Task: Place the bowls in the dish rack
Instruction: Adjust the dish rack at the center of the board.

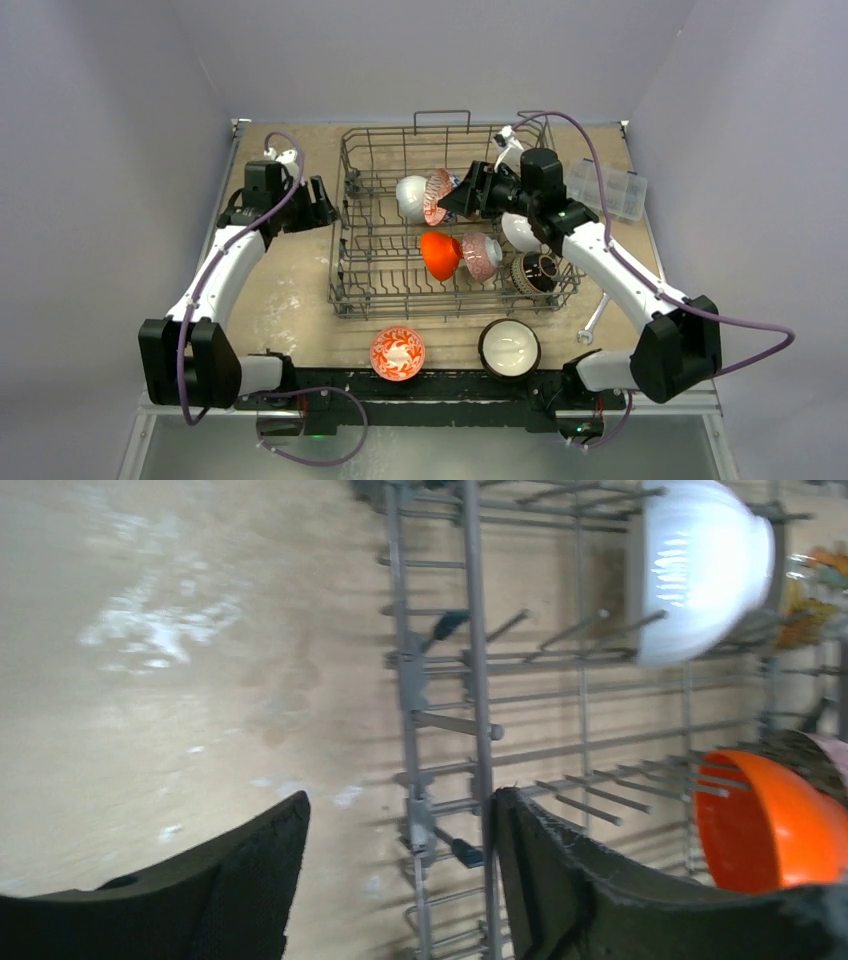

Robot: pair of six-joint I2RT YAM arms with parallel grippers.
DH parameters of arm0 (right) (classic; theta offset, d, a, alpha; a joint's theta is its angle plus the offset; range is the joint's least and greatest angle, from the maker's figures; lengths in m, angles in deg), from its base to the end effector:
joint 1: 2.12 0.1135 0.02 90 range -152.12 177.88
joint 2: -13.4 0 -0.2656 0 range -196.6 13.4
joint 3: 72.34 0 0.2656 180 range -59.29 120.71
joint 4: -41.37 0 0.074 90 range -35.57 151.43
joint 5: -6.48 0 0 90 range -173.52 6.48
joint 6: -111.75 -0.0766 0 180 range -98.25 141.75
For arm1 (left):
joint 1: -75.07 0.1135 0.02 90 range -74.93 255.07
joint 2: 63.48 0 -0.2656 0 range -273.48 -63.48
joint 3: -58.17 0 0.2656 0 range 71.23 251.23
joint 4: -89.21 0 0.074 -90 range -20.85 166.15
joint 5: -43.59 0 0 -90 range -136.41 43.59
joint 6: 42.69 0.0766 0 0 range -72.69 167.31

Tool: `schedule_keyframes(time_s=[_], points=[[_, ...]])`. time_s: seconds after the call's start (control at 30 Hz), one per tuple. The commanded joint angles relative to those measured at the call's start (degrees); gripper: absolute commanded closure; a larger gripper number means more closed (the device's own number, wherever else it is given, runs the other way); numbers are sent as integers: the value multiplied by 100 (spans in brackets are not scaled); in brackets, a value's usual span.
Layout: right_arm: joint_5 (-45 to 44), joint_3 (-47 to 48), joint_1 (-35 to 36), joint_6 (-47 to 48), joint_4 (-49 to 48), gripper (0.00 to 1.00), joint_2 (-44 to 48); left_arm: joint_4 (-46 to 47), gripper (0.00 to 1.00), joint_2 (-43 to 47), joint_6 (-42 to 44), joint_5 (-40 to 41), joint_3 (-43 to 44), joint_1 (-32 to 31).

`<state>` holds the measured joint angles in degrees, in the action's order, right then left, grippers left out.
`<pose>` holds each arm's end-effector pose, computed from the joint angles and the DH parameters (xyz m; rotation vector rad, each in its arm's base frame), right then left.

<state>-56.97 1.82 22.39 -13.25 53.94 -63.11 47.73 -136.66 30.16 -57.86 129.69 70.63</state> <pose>0.3144 0.1810 0.3242 -0.1720 1.9543 1.1316 0.3153 -0.0397 0.2581 -0.1580 2.3376 -0.4205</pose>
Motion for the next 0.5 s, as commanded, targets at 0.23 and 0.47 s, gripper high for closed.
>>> schedule_keyframes(time_s=[0.23, 0.47], points=[[-249, 800, 429, 634, 558, 100, -277, 1415, 87, 154, -1572, -2355, -1390, 241], [-650, 1068, 876, 765, 814, 100, -427, 3207, 100, 675, -3223, -2066, -2443, 234]])
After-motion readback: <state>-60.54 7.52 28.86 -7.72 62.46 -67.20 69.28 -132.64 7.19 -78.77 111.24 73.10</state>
